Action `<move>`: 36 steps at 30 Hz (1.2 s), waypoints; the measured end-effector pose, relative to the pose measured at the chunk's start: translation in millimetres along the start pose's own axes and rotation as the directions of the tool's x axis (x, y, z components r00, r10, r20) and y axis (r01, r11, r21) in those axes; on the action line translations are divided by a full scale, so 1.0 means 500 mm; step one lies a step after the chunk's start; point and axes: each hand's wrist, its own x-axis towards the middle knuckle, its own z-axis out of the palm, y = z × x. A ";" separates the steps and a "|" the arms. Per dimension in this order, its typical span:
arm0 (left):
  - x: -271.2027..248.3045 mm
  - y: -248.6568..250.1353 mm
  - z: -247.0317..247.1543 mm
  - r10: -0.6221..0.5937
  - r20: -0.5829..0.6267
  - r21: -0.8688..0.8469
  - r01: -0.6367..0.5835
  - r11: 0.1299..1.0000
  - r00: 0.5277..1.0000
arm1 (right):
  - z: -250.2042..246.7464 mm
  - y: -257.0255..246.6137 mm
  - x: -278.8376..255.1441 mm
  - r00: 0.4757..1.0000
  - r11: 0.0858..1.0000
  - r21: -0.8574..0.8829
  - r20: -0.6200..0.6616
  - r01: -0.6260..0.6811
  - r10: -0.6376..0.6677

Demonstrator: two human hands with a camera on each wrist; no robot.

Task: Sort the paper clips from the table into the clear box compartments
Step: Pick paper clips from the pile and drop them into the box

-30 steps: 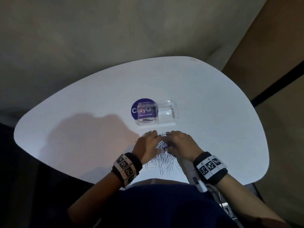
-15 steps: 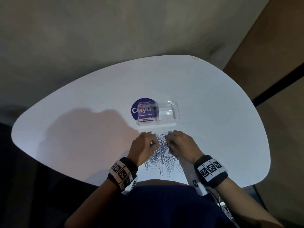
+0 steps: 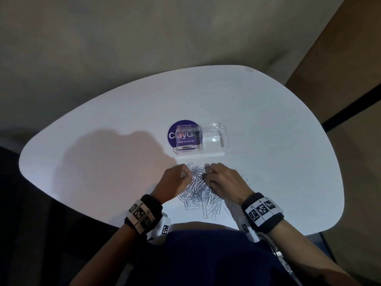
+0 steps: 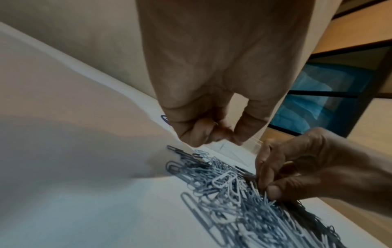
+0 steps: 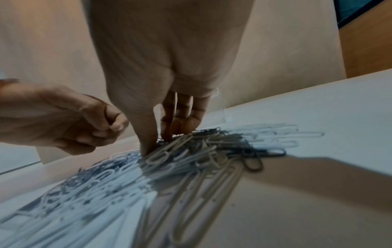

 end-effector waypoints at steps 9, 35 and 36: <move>0.028 -0.028 0.003 0.067 0.054 0.396 -0.083 0.915 0.996 | -0.025 0.018 -0.002 0.957 0.872 0.417 -0.017 -0.257 0.290; 0.024 -0.030 -0.026 -0.434 0.155 -0.684 0.413 0.601 0.888 | -0.029 -0.030 0.107 0.969 0.915 0.323 0.129 -0.241 0.209; 0.022 -0.030 -0.031 -0.415 0.152 -0.673 0.401 0.621 0.897 | -0.029 -0.030 0.110 0.974 0.956 0.217 0.155 -0.196 0.164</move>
